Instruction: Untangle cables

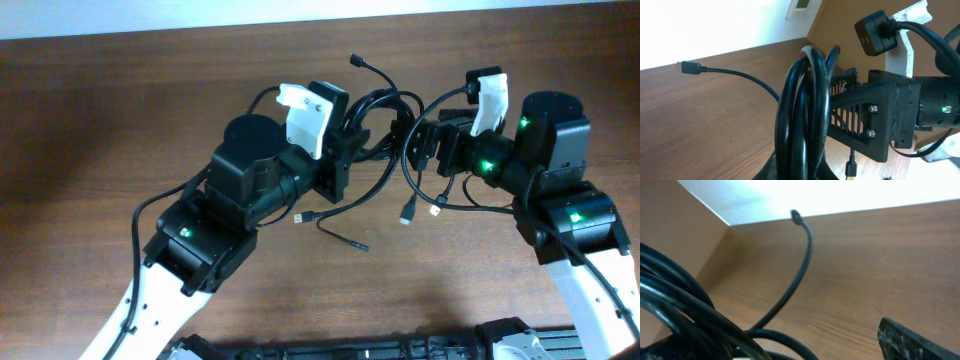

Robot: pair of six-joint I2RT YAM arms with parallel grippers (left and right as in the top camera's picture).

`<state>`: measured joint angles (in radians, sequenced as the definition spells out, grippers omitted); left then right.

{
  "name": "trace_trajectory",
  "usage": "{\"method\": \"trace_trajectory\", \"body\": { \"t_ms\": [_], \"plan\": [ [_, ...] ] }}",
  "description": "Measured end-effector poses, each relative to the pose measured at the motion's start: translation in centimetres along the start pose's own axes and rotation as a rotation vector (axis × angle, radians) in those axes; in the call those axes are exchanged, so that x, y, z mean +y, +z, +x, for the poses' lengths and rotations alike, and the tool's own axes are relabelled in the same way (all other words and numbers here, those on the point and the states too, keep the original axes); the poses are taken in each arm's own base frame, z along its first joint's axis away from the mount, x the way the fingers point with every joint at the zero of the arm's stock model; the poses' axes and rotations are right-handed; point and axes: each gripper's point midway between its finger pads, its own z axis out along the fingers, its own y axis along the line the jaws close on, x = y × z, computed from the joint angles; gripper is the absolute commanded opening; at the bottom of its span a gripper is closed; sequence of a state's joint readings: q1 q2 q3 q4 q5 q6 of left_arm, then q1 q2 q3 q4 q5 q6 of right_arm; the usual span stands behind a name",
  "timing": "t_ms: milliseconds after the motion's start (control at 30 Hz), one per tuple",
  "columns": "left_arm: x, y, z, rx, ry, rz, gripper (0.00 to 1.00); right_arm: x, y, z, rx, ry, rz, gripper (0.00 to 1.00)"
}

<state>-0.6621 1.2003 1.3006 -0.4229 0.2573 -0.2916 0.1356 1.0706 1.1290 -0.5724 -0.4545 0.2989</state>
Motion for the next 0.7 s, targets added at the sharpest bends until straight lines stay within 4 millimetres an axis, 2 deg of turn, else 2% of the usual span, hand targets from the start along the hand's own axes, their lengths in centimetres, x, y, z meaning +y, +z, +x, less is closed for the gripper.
{"method": "trace_trajectory", "body": {
  "t_ms": [233, 300, 367, 500, 700],
  "plan": [
    [1.7, 0.2, 0.7, 0.011, -0.002, -0.107, 0.00, -0.3, 0.0, 0.5, 0.019, -0.003, 0.024, 0.99],
    [2.6, 0.1, 0.6, 0.001, -0.002, -0.161, 0.00, -0.3, 0.0, 0.6, 0.022, -0.003, 0.018, 0.99],
    [4.4, -0.6, -0.1, -0.032, 0.001, -0.256, 0.00, -0.8, 0.0, 0.4, 0.019, -0.010, 0.024, 0.99],
    [5.5, -1.3, -0.7, -0.037, 0.137, -0.330, 0.00, 1.1, -0.5, 0.5, 0.021, -0.121, -0.077, 0.99],
    [5.3, -1.2, 0.1, 0.041, 0.432, -0.312, 0.00, 5.1, -4.2, 0.0, -0.072, -0.382, -0.205, 0.98]
  ]
}}
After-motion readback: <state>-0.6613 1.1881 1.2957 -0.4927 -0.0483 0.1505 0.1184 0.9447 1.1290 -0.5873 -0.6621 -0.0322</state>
